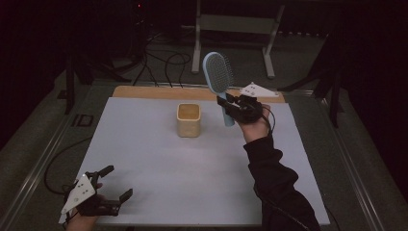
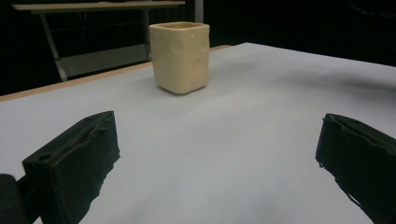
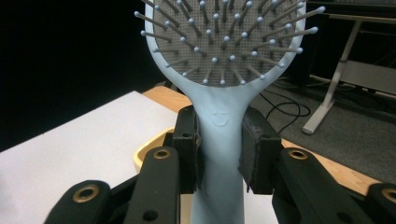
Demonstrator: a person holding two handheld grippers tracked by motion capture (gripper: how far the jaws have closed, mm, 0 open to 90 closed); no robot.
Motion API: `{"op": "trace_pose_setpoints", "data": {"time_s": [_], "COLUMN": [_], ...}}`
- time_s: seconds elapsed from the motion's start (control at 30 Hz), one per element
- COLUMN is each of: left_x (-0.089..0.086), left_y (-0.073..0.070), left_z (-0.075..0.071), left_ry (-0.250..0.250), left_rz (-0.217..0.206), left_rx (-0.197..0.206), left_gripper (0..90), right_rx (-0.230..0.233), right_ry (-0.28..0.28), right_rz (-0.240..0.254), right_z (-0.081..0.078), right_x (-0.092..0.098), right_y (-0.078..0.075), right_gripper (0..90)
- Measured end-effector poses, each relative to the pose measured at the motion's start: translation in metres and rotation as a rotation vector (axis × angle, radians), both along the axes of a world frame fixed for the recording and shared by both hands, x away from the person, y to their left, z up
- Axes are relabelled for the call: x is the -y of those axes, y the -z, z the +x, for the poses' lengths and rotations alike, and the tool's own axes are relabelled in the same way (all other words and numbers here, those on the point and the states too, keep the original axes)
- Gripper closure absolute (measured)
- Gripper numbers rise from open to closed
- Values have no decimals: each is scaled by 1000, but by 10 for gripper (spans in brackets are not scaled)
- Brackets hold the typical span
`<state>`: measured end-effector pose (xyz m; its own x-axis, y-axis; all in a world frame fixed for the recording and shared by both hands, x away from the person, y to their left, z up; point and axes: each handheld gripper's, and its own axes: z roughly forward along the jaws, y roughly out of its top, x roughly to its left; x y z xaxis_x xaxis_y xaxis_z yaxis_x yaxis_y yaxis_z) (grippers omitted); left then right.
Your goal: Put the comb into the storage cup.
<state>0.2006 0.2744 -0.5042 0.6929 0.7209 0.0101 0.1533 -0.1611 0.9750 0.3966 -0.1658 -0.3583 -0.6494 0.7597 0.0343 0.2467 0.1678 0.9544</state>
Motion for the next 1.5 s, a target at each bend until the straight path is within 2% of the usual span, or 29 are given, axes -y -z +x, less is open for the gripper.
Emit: {"op": "trace_pose_setpoints", "data": {"time_s": [0.13,0.4,0.63,1.1,1.5], "left_x": [0,0,-1,-3,-3], "left_y": [0,0,0,0,0], "left_z": [0,0,0,0,-1], "left_ry": [-1,0,1,-2,-3], "left_rz": [-1,-5,-6,-20,-29], "left_rx": [0,-2,-1,-2,-1], "left_gripper": [0,0,0,0,0], "right_rx": [4,22,23,36,33], "right_ry": [-1,14,14,14,10], "right_rz": [12,-6,7,19,43], "right_z": [4,16,26,45,62], "right_x": [-6,-22,-37,-70,-90], "right_y": [-3,-6,-8,-5,-3], "right_gripper": [706,705,705,705,705]}}
